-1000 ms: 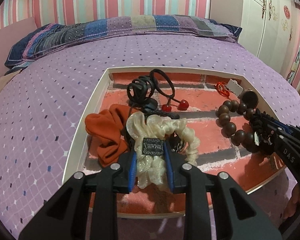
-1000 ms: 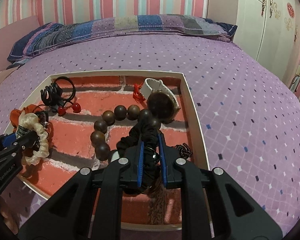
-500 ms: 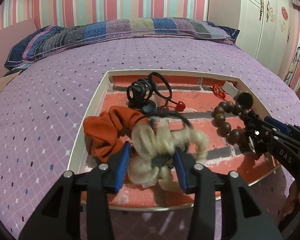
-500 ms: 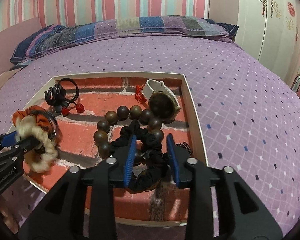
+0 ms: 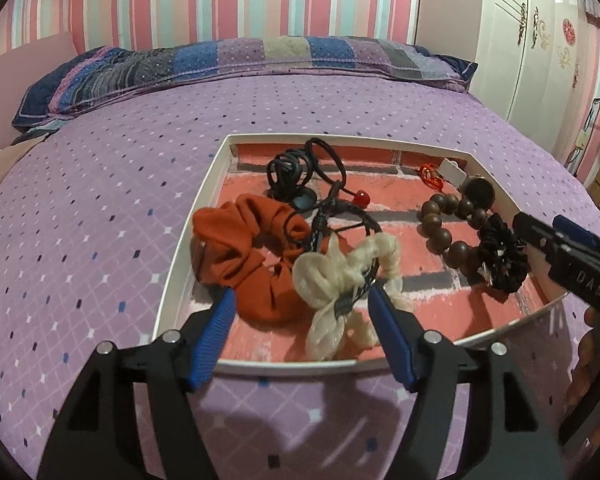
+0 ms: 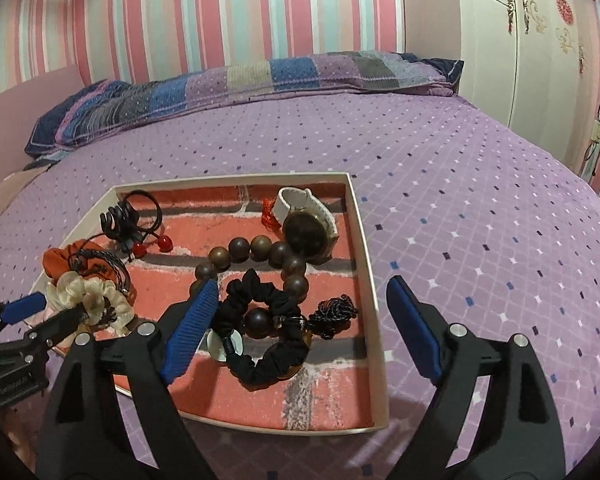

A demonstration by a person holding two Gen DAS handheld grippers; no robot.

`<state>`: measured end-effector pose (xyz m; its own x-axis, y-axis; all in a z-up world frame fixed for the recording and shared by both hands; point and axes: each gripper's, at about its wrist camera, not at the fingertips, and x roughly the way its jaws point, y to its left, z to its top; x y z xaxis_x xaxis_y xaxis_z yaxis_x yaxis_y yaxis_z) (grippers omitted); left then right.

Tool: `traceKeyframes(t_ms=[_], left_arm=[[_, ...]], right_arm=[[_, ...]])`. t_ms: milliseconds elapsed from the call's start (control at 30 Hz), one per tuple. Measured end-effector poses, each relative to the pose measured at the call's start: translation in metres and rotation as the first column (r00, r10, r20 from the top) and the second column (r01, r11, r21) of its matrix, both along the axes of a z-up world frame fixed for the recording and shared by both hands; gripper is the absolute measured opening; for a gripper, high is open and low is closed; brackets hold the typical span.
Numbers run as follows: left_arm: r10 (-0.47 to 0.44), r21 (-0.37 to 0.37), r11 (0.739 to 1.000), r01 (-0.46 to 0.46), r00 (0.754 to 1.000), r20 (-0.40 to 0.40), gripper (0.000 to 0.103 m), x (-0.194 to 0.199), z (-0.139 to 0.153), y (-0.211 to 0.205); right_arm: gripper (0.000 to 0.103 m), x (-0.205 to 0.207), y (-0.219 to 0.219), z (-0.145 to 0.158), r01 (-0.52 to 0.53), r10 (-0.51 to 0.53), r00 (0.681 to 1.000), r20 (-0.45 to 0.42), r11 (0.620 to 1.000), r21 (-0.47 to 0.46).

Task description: Organize jewelry

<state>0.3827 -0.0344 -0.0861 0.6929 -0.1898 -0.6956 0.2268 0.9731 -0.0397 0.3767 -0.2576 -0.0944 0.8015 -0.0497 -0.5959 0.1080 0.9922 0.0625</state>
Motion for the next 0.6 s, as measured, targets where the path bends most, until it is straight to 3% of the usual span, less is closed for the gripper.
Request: traceKeyframes(t_ms=[233, 300, 400, 600], left_arm=[[0.044, 0.005, 0.999, -0.044, 0.998, 0.04, 0.072, -0.033, 0.03, 0.01], [0.06, 0.039, 0.997, -0.063, 0.995, 0.079, 0.09, -0.052, 0.04, 0.014], [0.088, 0.073, 0.993, -0.097, 0.989, 0.116, 0.092, -0.081, 0.055, 0.024], [0.141, 0.042, 0.989, -0.144, 0.987, 0.083, 0.094, -0.13, 0.077, 0.048]], right_arm=[[0.093, -0.024, -0.002, 0.023, 0.028, -0.027, 0.999, 0.038, 0.999, -0.018], [0.096, -0.04, 0.0, 0.032, 0.024, -0.022, 0.999, 0.045, 0.999, -0.031], [0.098, -0.068, 0.008, 0.048, 0.016, -0.012, 0.999, 0.048, 0.997, -0.077], [0.099, -0.13, 0.021, 0.079, -0.004, 0.009, 0.999, 0.047, 0.994, -0.109]])
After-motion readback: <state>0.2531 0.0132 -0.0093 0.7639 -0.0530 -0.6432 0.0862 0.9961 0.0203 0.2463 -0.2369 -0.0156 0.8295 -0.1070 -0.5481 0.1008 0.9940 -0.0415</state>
